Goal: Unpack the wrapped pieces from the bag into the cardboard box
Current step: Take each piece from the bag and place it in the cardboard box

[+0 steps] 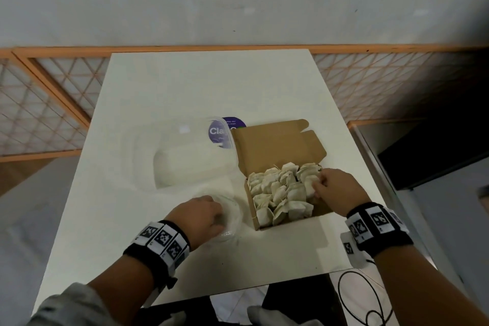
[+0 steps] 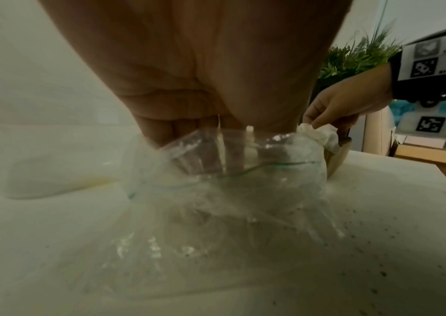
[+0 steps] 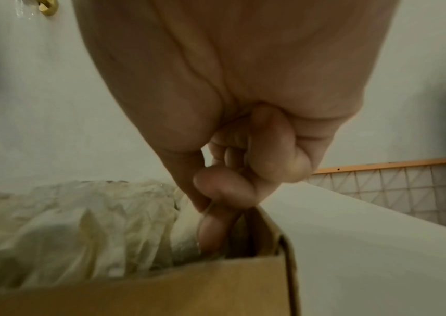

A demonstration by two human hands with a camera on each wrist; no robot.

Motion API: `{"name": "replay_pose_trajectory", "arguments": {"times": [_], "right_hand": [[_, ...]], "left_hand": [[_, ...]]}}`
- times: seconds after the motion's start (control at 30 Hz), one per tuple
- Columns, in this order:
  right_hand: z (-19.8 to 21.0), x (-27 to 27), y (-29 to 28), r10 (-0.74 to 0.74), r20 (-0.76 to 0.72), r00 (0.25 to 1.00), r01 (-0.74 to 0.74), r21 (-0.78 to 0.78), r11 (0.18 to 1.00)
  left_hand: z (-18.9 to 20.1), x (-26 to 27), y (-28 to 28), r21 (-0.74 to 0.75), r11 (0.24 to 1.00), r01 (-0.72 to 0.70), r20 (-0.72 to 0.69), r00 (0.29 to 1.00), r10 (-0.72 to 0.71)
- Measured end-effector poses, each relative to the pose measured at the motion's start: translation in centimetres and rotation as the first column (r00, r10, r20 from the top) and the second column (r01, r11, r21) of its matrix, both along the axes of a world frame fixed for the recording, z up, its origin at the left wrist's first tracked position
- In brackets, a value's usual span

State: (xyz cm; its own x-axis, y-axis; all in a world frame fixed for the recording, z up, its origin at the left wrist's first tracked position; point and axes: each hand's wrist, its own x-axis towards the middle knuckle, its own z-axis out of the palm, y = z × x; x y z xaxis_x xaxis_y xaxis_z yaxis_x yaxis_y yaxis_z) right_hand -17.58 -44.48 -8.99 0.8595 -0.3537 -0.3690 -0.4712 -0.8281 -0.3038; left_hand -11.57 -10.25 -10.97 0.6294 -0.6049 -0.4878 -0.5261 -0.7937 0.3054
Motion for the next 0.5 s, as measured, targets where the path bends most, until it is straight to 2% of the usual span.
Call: {"name": "replay_pose_trajectory", "arguments": {"times": [0.17, 0.27, 0.37, 0.5], "right_hand": [[1.2, 0.1, 1.4, -0.109, 0.039, 0.993, 0.108, 0.018, 0.994], [3.2, 0.1, 2.5, -0.103, 0.079, 0.992, 0.106, -0.038, 0.994], [5.5, 0.0, 4.6, -0.016, 0.148, 0.989, 0.023, -0.046, 0.999], [7.6, -0.6, 8.6, 0.085, 0.232, 0.969, -0.126, 0.170, 0.977]], "left_hand": [[-0.4, -0.6, -0.3, 0.023, 1.000, 0.013, 0.036, 0.999, -0.014], [-0.3, -0.6, -0.5, 0.030, 1.000, 0.005, 0.034, 0.999, -0.006], [0.3, -0.2, -0.3, -0.023, 0.997, -0.067, -0.013, 0.998, 0.067], [2.4, 0.4, 0.9, -0.183, 0.946, -0.268, -0.121, 0.961, 0.249]]}}
